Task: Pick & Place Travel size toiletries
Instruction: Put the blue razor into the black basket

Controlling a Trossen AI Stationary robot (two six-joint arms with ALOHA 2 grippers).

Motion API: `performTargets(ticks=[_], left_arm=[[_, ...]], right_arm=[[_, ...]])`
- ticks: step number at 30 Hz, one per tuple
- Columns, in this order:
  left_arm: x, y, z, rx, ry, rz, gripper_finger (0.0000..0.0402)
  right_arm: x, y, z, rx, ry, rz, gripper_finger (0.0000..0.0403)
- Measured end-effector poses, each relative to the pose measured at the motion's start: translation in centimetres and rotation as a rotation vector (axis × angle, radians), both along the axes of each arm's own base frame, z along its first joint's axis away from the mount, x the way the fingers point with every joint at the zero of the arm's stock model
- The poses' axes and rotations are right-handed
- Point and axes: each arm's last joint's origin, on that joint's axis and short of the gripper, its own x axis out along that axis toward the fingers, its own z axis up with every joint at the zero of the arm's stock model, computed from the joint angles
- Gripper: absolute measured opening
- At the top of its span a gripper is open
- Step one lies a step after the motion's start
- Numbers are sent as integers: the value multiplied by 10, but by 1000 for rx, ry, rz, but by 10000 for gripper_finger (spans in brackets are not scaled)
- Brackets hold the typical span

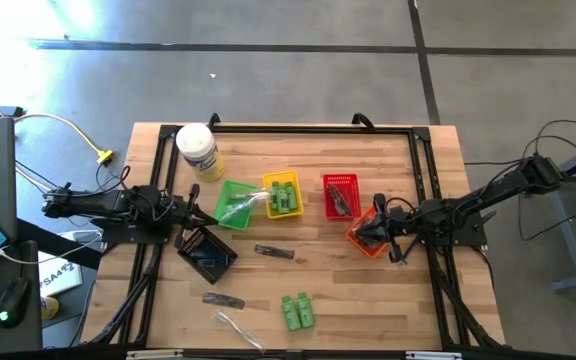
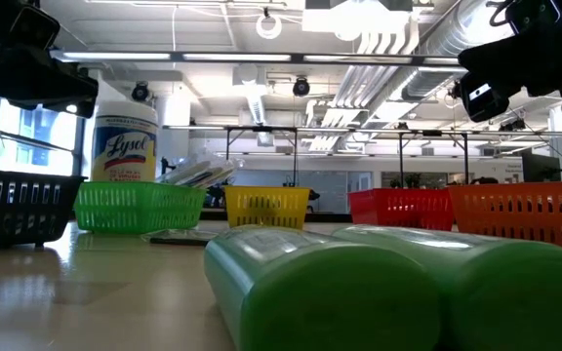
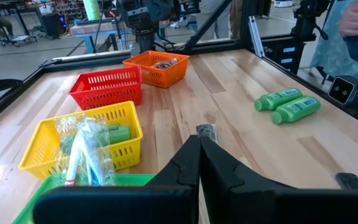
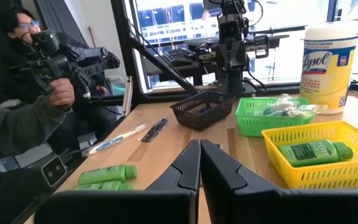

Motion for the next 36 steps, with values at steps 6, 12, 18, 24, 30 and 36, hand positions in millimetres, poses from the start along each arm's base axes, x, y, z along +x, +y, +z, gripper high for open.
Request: performTargets(ticks=[6,12,18,24,30,36], left_arm=[[0,0,0,24,-4,-1,0],[0,1,0,14,-8,21,0],[1,0,4,-97,-37,22,0],[1,0,6,-195,-53,32,0],[1,1,4,-182,-20,47,0],[1,1,5,-183,-28,48,0]], right_arm=[[0,0,-1,-5,8,1,4],[0,-1,0,-6,1,-48,4],[0,-2,0,-4,3,-56,4],[0,-2,0,20,4,-56,4],[0,-2,0,21,4,-53,4],[0,-2,0,20,5,-53,4]])
